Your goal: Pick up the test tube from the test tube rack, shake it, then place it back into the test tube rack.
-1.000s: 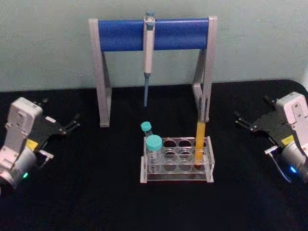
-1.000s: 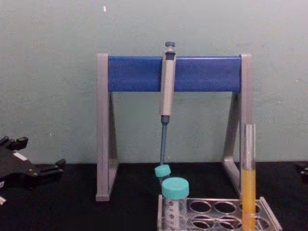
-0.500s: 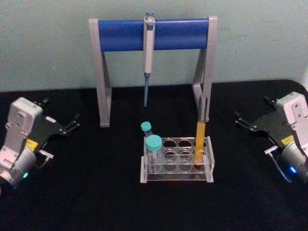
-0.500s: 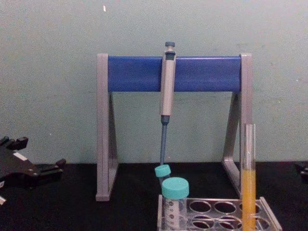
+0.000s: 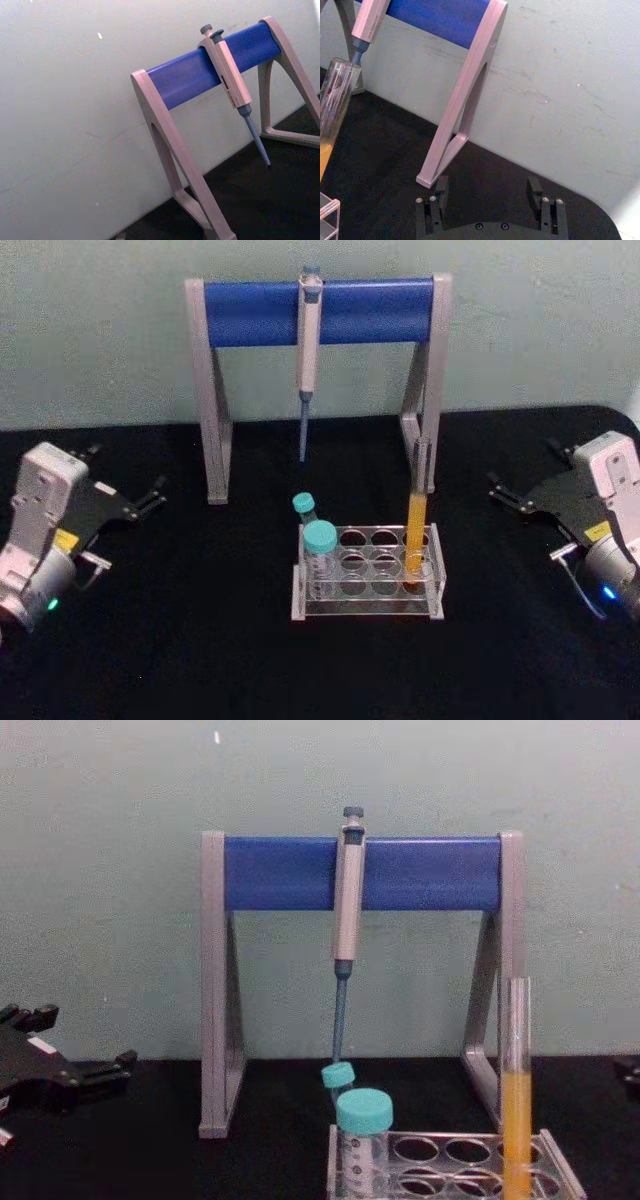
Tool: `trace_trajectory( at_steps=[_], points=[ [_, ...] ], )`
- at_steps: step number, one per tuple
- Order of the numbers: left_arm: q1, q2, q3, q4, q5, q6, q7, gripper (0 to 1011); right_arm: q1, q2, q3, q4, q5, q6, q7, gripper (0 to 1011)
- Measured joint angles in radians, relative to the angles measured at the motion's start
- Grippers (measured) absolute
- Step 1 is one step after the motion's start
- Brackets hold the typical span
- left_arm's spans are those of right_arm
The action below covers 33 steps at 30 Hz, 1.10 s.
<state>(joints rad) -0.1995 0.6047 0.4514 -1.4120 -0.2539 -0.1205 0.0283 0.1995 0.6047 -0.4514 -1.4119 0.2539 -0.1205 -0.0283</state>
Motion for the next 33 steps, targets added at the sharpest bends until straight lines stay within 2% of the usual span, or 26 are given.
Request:
trace_trajectory(
  at_steps=[26, 33],
  points=[
    [0.0, 0.0, 0.0, 0.0, 0.0, 0.0, 0.0, 1001, 0.0, 0.0, 0.0, 0.0, 0.0, 0.0, 0.0, 1000],
    [0.0, 0.0, 0.0, 0.0, 0.0, 0.0, 0.0, 1001, -0.035, 0.005, 0.024, -0.032, 0.001, 0.001, 0.024, 1000]
  ],
)
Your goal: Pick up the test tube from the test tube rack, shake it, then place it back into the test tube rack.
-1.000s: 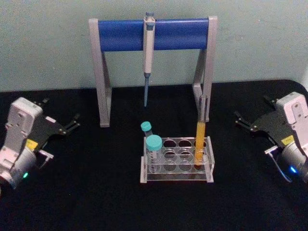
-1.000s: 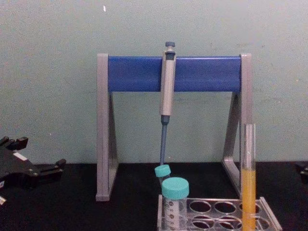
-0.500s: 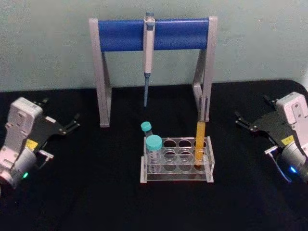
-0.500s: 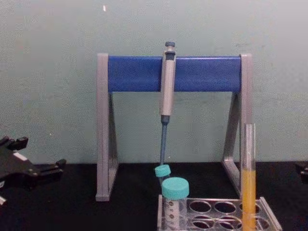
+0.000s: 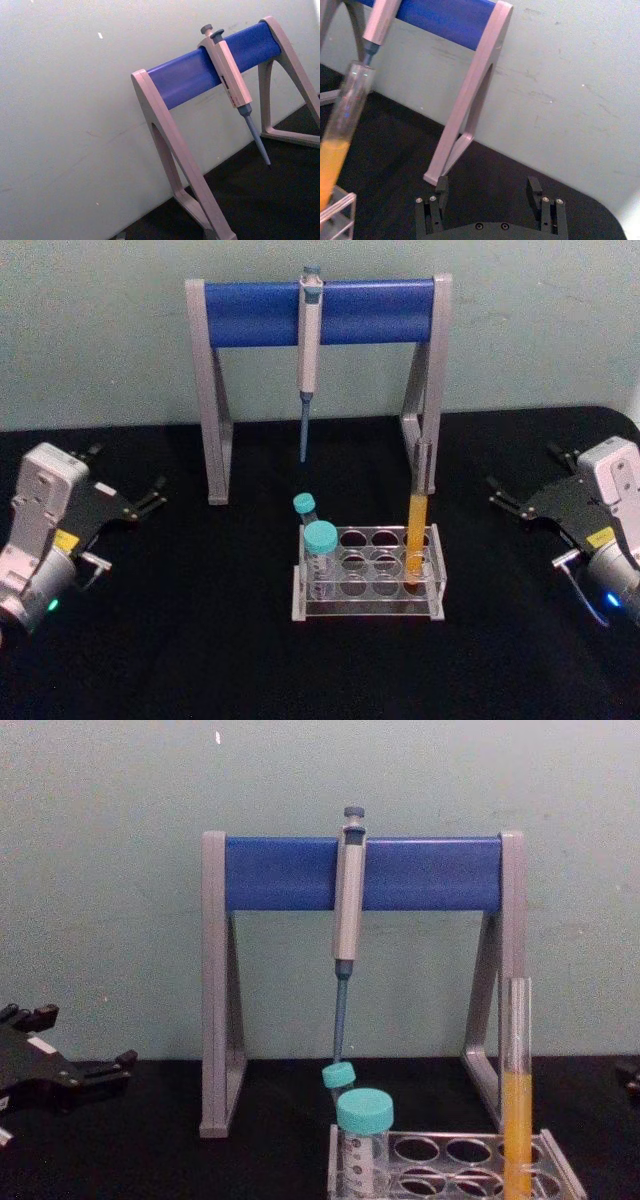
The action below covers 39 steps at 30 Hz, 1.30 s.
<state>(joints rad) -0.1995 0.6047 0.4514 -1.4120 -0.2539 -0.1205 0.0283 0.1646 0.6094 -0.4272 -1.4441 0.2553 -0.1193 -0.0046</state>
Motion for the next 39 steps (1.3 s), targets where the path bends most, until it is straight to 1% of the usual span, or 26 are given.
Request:
trace_trajectory(
  at_steps=[3, 7, 8, 10, 12, 13, 14, 16, 17, 19, 20, 21, 22, 25, 26, 29, 32, 33, 39],
  points=[
    [0.0, 0.0, 0.0, 0.0, 0.0, 0.0, 0.0, 1001, -0.019, 0.005, 0.009, -0.021, 0.009, 0.004, 0.01, 1000],
    [0.0, 0.0, 0.0, 0.0, 0.0, 0.0, 0.0, 1001, -0.063, 0.017, 0.028, -0.07, 0.035, 0.022, 0.033, 1000],
    [0.0, 0.0, 0.0, 0.0, 0.0, 0.0, 0.0, 1001, -0.063, 0.017, 0.028, -0.07, 0.035, 0.022, 0.033, 1000],
    [0.0, 0.0, 0.0, 0.0, 0.0, 0.0, 0.0, 1001, -0.096, 0.025, 0.045, -0.109, 0.07, 0.043, 0.057, 1000],
    [0.0, 0.0, 0.0, 0.0, 0.0, 0.0, 0.0, 1001, -0.112, 0.029, 0.053, -0.129, 0.089, 0.053, 0.074, 1000],
    [0.0, 0.0, 0.0, 0.0, 0.0, 0.0, 0.0, 1001, -0.126, 0.032, 0.062, -0.146, 0.11, 0.062, 0.091, 1000],
    [0.0, 0.0, 0.0, 0.0, 0.0, 0.0, 0.0, 1001, -0.126, 0.032, 0.062, -0.146, 0.11, 0.062, 0.091, 1000],
    [0.0, 0.0, 0.0, 0.0, 0.0, 0.0, 0.0, 1001, -0.145, 0.037, 0.073, -0.17, 0.137, 0.077, 0.114, 1000],
    [0.0, 0.0, 0.0, 0.0, 0.0, 0.0, 0.0, 1001, -0.157, 0.04, 0.083, -0.189, 0.163, 0.091, 0.135, 1000],
    [0.0, 0.0, 0.0, 0.0, 0.0, 0.0, 0.0, 1001, -0.166, 0.042, 0.09, -0.201, 0.186, 0.104, 0.154, 1000],
    [0.0, 0.0, 0.0, 0.0, 0.0, 0.0, 0.0, 1001, -0.174, 0.043, 0.098, -0.213, 0.214, 0.12, 0.175, 1000],
    [0.0, 0.0, 0.0, 0.0, 0.0, 0.0, 0.0, 1002, -0.177, 0.043, 0.102, -0.219, 0.228, 0.128, 0.187, 1000],
    [0.0, 0.0, 0.0, 0.0, 0.0, 0.0, 0.0, 1001, -0.182, 0.042, 0.109, -0.228, 0.254, 0.145, 0.212, 1000],
    [0.0, 0.0, 0.0, 0.0, 0.0, 0.0, 0.0, 1002, -0.184, 0.04, 0.115, -0.237, 0.285, 0.167, 0.243, 1000],
    [0.0, 0.0, 0.0, 0.0, 0.0, 0.0, 0.0, 1001, -0.182, 0.036, 0.116, -0.239, 0.299, 0.18, 0.263, 1000],
    [0.0, 0.0, 0.0, 0.0, 0.0, 0.0, 0.0, 1001, -0.171, 0.029, 0.116, -0.24, 0.317, 0.204, 0.298, 1000],
    [0.0, 0.0, 0.0, 0.0, 0.0, 0.0, 0.0, 1001, -0.156, 0.022, 0.11, -0.237, 0.323, 0.224, 0.32, 1000],
    [0.0, 0.0, 0.0, 0.0, 0.0, 0.0, 0.0, 1001, -0.143, 0.015, 0.104, -0.231, 0.323, 0.237, 0.331, 1000],
    [0.0, 0.0, 0.0, 0.0, 0.0, 0.0, 0.0, 1001, -0.091, -0.023, 0.086, -0.195, 0.317, 0.275, 0.353, 1000]
  ],
)
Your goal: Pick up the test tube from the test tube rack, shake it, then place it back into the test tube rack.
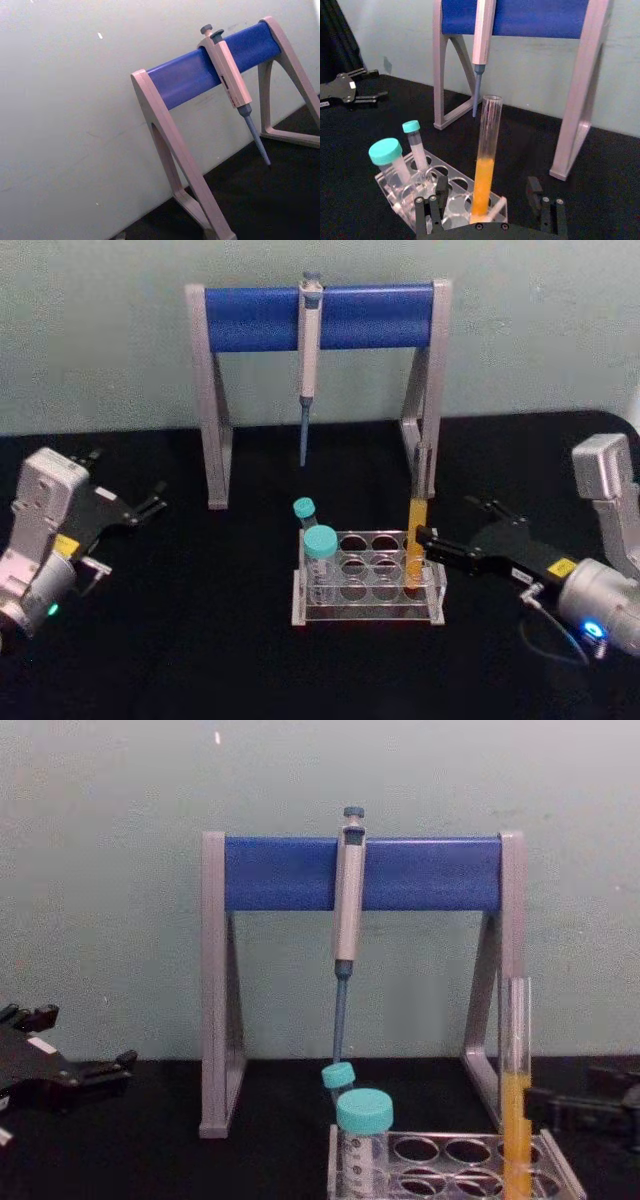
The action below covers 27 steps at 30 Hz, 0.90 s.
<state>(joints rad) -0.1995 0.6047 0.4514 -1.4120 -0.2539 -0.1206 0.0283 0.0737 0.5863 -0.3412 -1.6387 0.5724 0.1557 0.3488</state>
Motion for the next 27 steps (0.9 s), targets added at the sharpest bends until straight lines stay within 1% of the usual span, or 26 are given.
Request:
trace_trajectory(
  at_steps=[6, 7, 13, 20, 27],
  points=[
    [0.0, 0.0, 0.0, 0.0, 0.0, 0.0, 0.0, 1001, 0.065, -0.052, -0.022, 0.053, -0.019, 0.036, 0.005, 1000],
    [0.0, 0.0, 0.0, 0.0, 0.0, 0.0, 0.0, 1001, 0.065, -0.052, -0.022, 0.053, -0.019, 0.036, 0.005, 1000],
    [0.0, 0.0, 0.0, 0.0, 0.0, 0.0, 0.0, 1001, 0.115, -0.091, -0.038, 0.103, -0.038, 0.061, 0.002, 1000],
    [0.0, 0.0, 0.0, 0.0, 0.0, 0.0, 0.0, 1001, 0.143, -0.115, -0.046, 0.137, -0.054, 0.076, -0.002, 1000],
    [0.0, 0.0, 0.0, 0.0, 0.0, 0.0, 0.0, 1001, 0.148, -0.128, -0.045, 0.146, -0.065, 0.079, -0.008, 1000]
  ],
)
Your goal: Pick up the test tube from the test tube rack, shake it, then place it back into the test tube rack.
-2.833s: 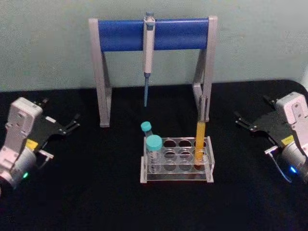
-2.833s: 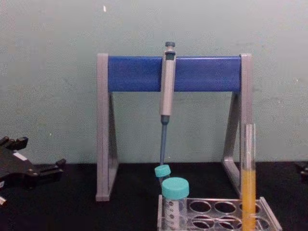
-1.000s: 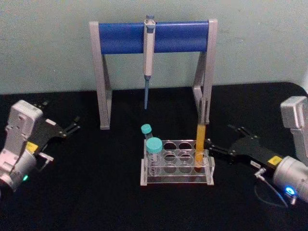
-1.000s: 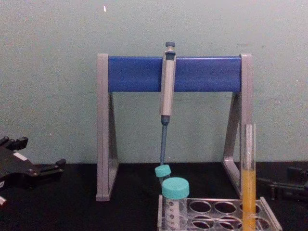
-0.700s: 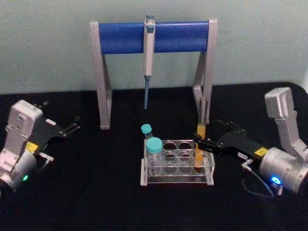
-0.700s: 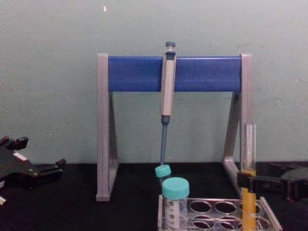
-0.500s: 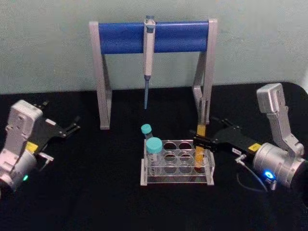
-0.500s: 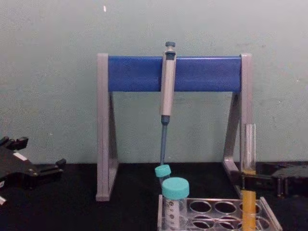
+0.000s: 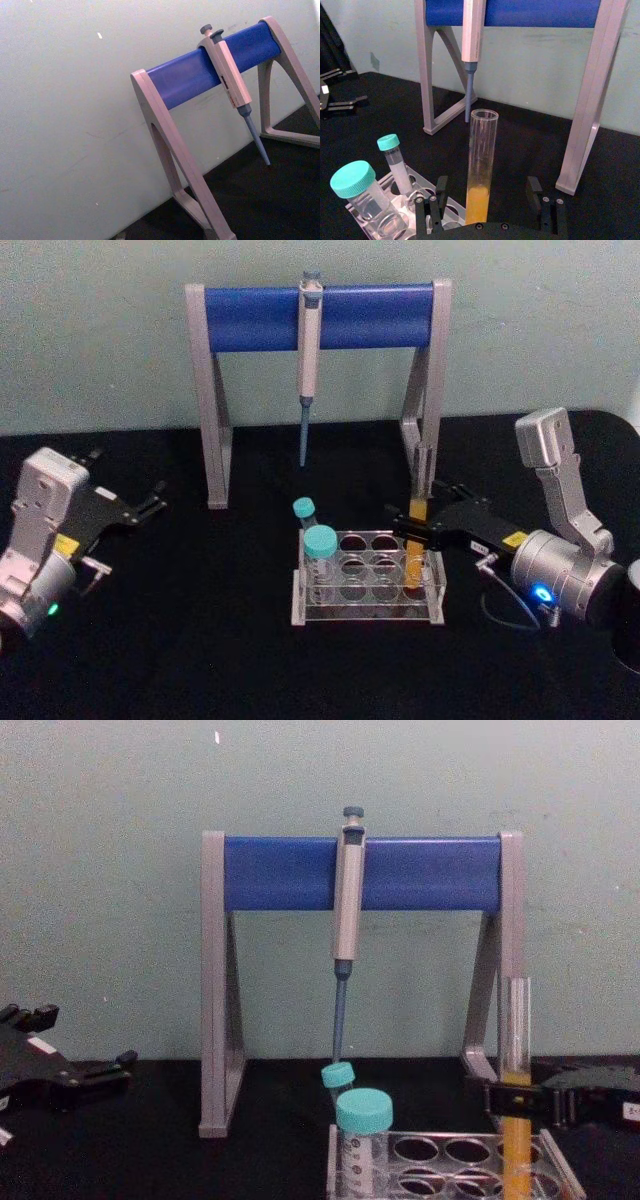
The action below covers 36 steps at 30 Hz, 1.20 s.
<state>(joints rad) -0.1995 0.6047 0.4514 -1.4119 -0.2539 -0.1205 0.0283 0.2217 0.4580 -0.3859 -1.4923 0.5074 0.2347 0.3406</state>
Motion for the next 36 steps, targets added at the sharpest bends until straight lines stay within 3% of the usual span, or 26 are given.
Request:
trace_trajectory(
  at_steps=[10, 14, 25, 27, 36],
  points=[
    [0.0, 0.0, 0.0, 0.0, 0.0, 0.0, 0.0, 1001, 0.0, 0.002, 0.001, -0.001, 0.0, -0.001, 0.0, 1000],
    [0.0, 0.0, 0.0, 0.0, 0.0, 0.0, 0.0, 1001, 0.0, 0.003, 0.001, -0.001, 0.001, -0.001, 0.0, 944],
    [0.0, 0.0, 0.0, 0.0, 0.0, 0.0, 0.0, 1001, -0.001, 0.003, 0.001, -0.002, 0.001, -0.002, 0.0, 646],
    [0.0, 0.0, 0.0, 0.0, 0.0, 0.0, 0.0, 1001, -0.001, 0.004, 0.001, -0.002, 0.001, -0.002, 0.0, 544],
    [0.0, 0.0, 0.0, 0.0, 0.0, 0.0, 0.0, 1001, -0.002, 0.004, 0.001, -0.002, 0.003, -0.002, 0.001, 275]
  ],
)
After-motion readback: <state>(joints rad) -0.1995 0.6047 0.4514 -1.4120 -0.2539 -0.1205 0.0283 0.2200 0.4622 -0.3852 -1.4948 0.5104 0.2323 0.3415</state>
